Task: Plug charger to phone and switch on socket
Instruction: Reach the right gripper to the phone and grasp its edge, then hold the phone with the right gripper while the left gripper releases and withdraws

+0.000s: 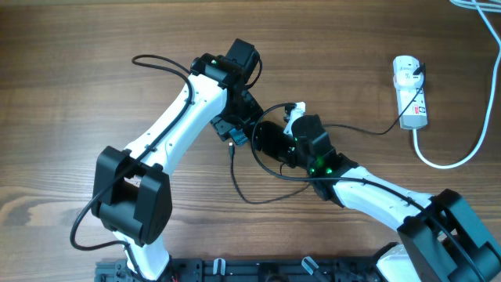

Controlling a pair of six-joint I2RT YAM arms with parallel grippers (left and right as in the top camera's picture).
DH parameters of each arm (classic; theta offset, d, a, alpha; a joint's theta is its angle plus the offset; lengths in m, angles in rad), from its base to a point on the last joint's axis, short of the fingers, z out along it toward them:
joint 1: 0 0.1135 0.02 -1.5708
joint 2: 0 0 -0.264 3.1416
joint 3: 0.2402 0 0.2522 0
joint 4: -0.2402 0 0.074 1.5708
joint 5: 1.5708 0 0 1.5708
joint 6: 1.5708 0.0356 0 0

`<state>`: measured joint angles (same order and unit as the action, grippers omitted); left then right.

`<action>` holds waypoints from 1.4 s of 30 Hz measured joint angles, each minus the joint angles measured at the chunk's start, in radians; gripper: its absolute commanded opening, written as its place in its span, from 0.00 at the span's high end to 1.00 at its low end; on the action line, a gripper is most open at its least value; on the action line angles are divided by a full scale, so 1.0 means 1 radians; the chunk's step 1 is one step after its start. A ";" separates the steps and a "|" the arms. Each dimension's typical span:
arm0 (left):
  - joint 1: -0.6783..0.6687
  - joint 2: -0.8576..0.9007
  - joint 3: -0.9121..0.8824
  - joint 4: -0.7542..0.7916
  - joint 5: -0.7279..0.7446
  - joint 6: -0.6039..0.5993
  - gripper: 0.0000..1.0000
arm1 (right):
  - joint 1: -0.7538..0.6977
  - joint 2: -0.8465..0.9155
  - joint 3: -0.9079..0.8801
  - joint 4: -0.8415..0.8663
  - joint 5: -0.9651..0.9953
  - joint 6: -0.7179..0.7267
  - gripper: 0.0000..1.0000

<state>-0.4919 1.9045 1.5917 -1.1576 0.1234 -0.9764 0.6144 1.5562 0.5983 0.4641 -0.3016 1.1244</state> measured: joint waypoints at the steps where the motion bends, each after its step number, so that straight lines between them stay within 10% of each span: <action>1: 0.000 0.000 0.000 0.001 0.000 -0.004 0.96 | 0.000 0.000 0.000 0.001 0.002 0.007 0.51; 37: -0.056 0.000 0.000 0.029 -0.098 -0.080 0.96 | 0.013 0.011 0.070 -0.098 0.075 0.252 0.95; 42: -0.056 0.000 0.000 0.029 -0.100 -0.080 0.43 | 0.013 0.011 0.070 -0.098 0.075 0.252 0.95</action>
<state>-0.5480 1.9045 1.5917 -1.1290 0.0238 -1.0569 0.6277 1.5673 0.6685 0.3660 -0.2268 1.3762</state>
